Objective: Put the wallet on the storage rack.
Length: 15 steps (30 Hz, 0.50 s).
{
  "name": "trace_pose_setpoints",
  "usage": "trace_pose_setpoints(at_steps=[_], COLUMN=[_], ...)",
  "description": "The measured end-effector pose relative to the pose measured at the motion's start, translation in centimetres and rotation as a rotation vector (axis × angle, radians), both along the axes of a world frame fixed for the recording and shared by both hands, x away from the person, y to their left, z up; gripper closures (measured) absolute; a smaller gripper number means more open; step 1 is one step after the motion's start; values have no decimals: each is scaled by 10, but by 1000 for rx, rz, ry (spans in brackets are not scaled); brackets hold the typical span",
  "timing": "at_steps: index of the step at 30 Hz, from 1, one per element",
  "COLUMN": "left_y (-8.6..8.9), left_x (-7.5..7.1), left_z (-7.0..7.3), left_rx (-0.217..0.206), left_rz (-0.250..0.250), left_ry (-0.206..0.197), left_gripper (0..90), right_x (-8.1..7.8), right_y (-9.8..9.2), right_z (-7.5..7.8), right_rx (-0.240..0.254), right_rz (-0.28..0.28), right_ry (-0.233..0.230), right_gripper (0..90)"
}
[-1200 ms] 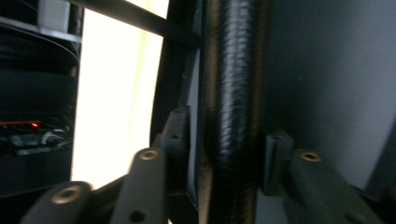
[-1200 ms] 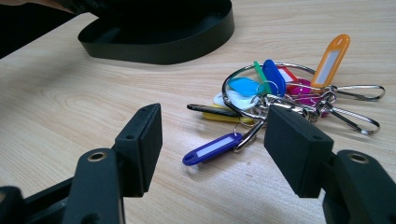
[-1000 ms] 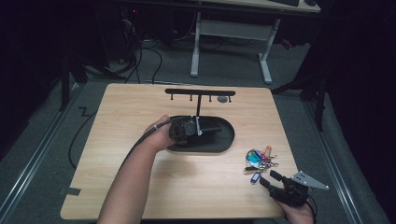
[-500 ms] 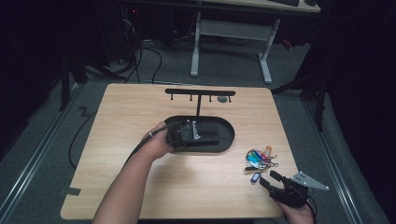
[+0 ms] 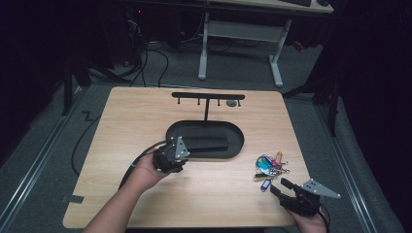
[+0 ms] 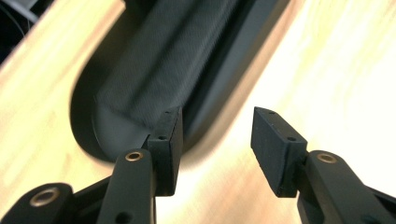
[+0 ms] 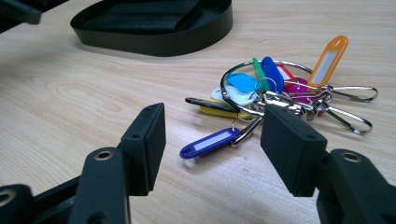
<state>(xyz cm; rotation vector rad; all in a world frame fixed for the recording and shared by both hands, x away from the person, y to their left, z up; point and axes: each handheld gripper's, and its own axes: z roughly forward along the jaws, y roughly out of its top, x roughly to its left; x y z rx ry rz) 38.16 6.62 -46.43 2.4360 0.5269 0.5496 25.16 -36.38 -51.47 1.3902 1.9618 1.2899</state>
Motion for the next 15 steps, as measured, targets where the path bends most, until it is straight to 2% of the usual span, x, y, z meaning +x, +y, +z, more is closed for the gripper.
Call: trace_pose_setpoints(at_steps=[3,6,9,13,15], left_y=[17,32,46,65,69], left_x=[-17,-33,-46,-61,-63], left_z=[-13,-24,-33,-42,-43], left_rx=[-80,-123,-192,-234,-240], left_rz=[35,57,80,112,120], left_ry=[37,52,85,111,114], left_gripper=[545,544,547,529,518], right_x=[-1,-1,-1,-1,-1], right_y=[1,3,4,6,6], right_z=[0,0,0,0,0], right_rx=[-12,-18,-28,-42,-43], right_rz=[1,4,8,12,10], right_ry=[1,7,16,20,22], right_gripper=[448,459,467,493,498])
